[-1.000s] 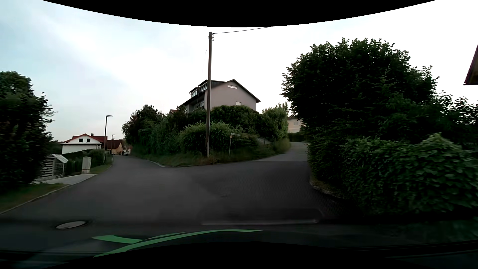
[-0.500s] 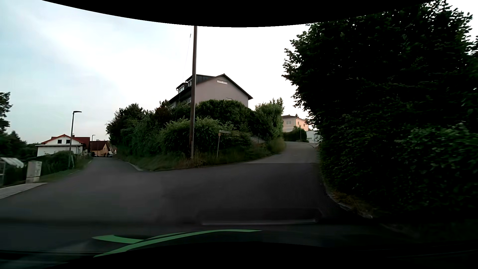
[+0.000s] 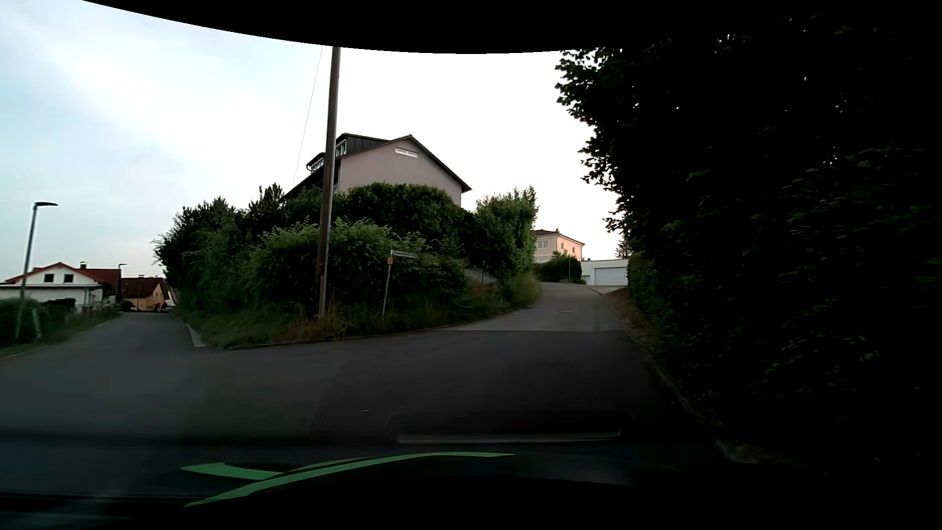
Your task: Follow the waypoints while adhering to traffic rules and regulations
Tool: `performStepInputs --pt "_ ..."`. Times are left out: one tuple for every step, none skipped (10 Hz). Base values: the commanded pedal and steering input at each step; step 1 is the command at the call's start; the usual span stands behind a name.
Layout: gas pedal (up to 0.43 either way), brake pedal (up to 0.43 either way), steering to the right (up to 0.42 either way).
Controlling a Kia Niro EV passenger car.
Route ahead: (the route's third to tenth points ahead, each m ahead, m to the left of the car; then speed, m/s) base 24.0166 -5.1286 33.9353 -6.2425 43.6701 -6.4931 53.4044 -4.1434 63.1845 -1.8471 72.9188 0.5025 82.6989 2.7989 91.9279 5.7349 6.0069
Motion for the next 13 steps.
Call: performStepInputs --pt "0.150 0.000 0.132" --pt "0.169 0.000 0.132" --pt "0.169 0.000 0.132" --pt "0.169 0.000 0.132" --pt "0.177 0.000 0.132" --pt "0.177 0.000 0.130" --pt "0.209 0.000 0.127" --pt "0.209 0.000 0.121" --pt "0.209 0.000 0.113" --pt "0.209 0.000 0.103" --pt "0.209 0.000 0.091" --pt "0.228 0.000 0.082" --pt "0.228 0.000 0.076"
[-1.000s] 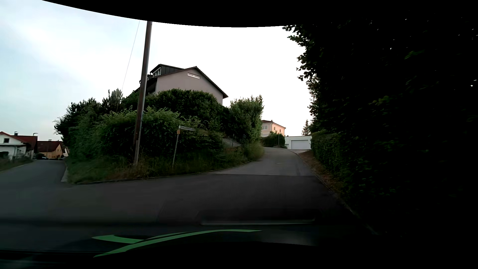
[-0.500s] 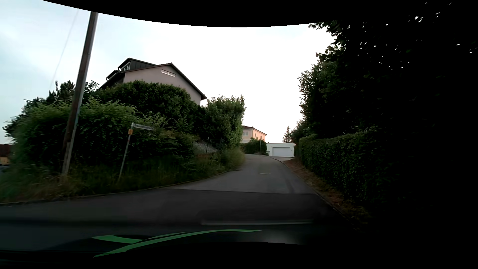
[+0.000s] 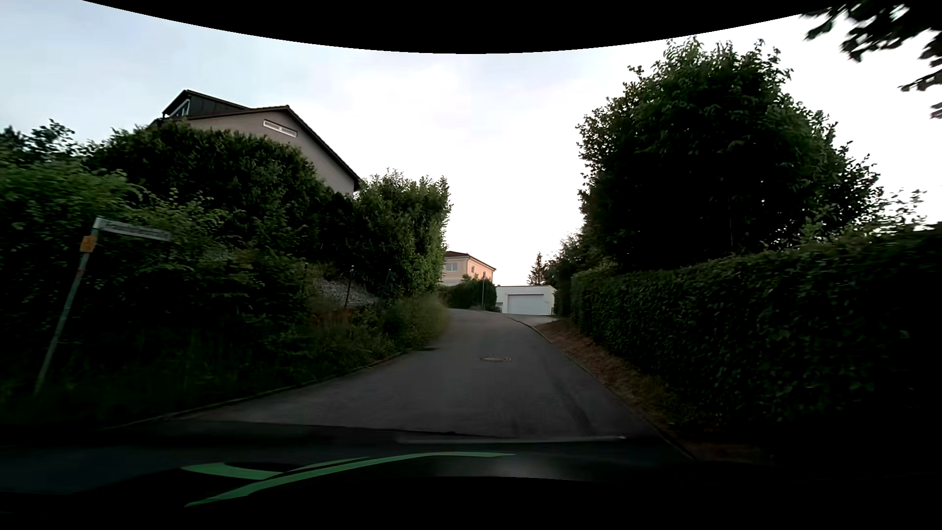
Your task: Follow the waypoints while adhering to traffic rules and regulations
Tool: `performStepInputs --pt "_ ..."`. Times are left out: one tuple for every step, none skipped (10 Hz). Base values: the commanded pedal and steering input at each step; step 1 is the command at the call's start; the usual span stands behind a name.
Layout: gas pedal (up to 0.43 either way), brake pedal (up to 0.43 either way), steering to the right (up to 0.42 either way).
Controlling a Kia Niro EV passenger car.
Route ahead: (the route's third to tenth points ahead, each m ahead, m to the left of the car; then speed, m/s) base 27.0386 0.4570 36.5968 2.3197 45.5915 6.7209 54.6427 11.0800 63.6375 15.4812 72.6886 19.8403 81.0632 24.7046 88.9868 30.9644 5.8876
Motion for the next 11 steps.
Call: performStepInputs --pt "0.228 0.000 0.070" --pt "0.228 0.000 0.063" --pt "0.228 0.000 0.057" --pt "0.240 0.000 0.055" --pt "0.248 0.000 0.048" --pt "0.248 0.000 0.041" --pt "0.248 0.000 0.035" --pt "0.248 0.000 0.020" --pt "0.260 0.000 0.006" --pt "0.260 0.000 0.003" --pt "0.268 0.000 0.001"
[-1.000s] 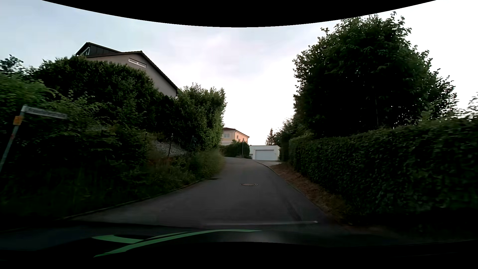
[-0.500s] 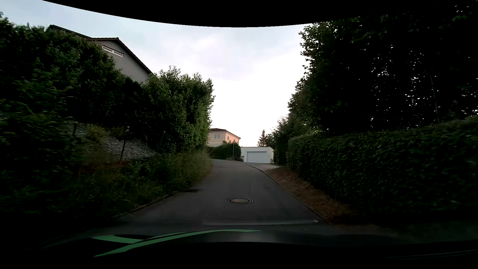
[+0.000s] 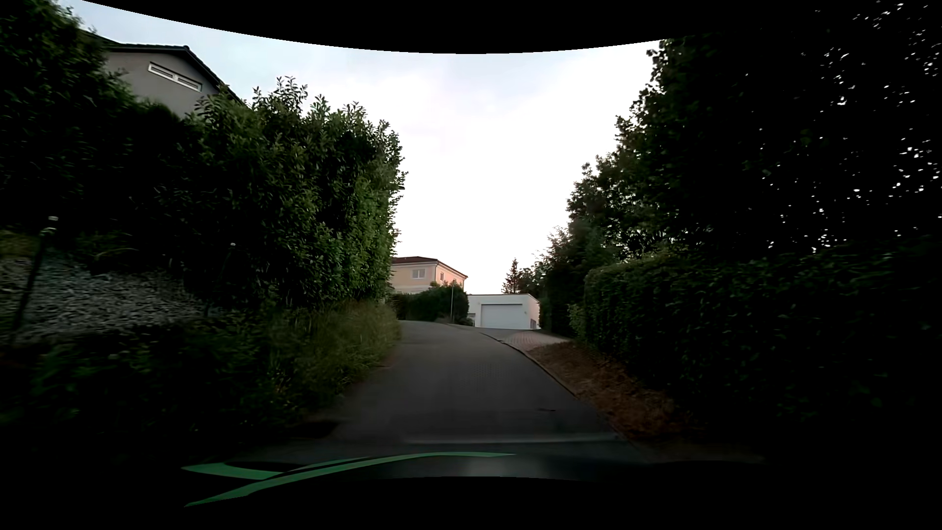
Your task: Follow the waypoints while adhering to traffic rules and regulations
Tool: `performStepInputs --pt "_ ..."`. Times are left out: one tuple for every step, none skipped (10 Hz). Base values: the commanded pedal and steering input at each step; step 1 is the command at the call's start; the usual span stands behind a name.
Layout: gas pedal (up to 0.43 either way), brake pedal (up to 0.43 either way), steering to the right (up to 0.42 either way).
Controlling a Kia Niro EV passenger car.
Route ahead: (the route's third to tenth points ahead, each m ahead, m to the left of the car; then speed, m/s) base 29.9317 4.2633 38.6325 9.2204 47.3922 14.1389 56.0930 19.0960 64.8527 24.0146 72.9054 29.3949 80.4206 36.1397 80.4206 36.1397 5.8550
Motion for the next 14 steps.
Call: performStepInputs --pt "0.268 0.000 0.000" --pt "0.268 0.000 0.000" --pt "0.268 0.000 0.000" --pt "0.268 0.000 -0.002" --pt "0.268 0.000 -0.005" --pt "0.268 0.000 -0.008" --pt "0.268 0.000 -0.010" --pt "0.268 0.000 -0.013" --pt "0.268 0.000 -0.016" --pt "0.268 0.000 -0.019" --pt "0.268 0.000 -0.024" --pt "0.268 0.000 -0.029" --pt "0.268 0.000 -0.033" --pt "0.268 0.000 -0.038"
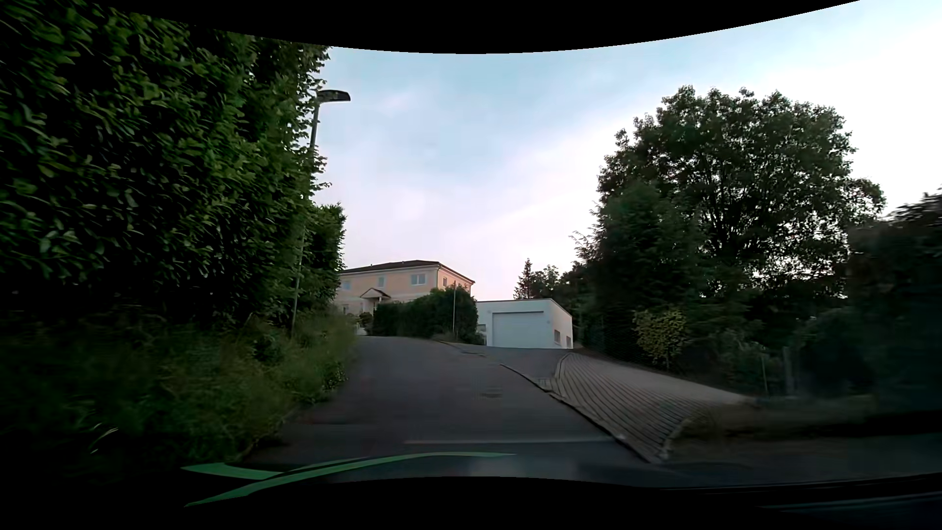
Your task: Follow the waypoints while adhering to traffic rules and regulations
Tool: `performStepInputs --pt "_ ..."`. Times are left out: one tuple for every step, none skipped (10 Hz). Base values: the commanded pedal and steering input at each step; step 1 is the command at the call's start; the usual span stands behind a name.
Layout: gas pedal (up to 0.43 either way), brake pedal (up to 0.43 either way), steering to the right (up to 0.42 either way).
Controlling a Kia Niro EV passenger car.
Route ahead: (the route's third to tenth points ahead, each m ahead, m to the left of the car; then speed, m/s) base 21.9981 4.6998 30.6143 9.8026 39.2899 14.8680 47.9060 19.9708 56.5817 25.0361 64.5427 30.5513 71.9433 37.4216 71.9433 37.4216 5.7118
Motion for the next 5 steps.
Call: performStepInputs --pt "0.268 0.000 -0.043" --pt "0.268 0.000 -0.049" --pt "0.268 0.000 -0.055" --pt "0.268 0.000 -0.063" --pt "0.268 0.000 -0.067"
